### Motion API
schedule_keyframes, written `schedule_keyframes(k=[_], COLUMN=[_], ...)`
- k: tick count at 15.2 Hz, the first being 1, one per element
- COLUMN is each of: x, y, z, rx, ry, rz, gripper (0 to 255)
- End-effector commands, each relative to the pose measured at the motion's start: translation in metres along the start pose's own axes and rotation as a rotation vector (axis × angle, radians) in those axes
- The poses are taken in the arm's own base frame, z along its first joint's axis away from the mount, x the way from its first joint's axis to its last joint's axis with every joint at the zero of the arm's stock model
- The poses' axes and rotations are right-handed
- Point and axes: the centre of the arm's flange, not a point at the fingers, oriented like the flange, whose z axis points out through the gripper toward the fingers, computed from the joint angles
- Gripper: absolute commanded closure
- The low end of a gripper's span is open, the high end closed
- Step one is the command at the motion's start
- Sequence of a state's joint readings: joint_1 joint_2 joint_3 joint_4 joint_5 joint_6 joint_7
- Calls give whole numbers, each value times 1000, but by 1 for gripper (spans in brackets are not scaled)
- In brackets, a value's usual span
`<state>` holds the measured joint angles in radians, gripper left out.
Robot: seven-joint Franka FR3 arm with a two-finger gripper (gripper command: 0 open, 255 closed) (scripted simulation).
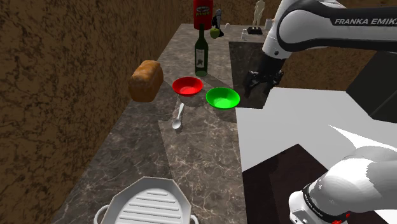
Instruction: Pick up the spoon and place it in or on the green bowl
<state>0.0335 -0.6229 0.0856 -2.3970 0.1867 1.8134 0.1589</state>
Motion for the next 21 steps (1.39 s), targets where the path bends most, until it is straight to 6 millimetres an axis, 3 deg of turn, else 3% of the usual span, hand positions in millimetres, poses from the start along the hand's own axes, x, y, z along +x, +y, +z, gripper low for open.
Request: schedule_keyframes(k=[1,21], x=[14,168], y=[-22,-188], z=[14,149], rx=[4,34], ry=[-6,-71], rz=[34,350], gripper=[0,0])
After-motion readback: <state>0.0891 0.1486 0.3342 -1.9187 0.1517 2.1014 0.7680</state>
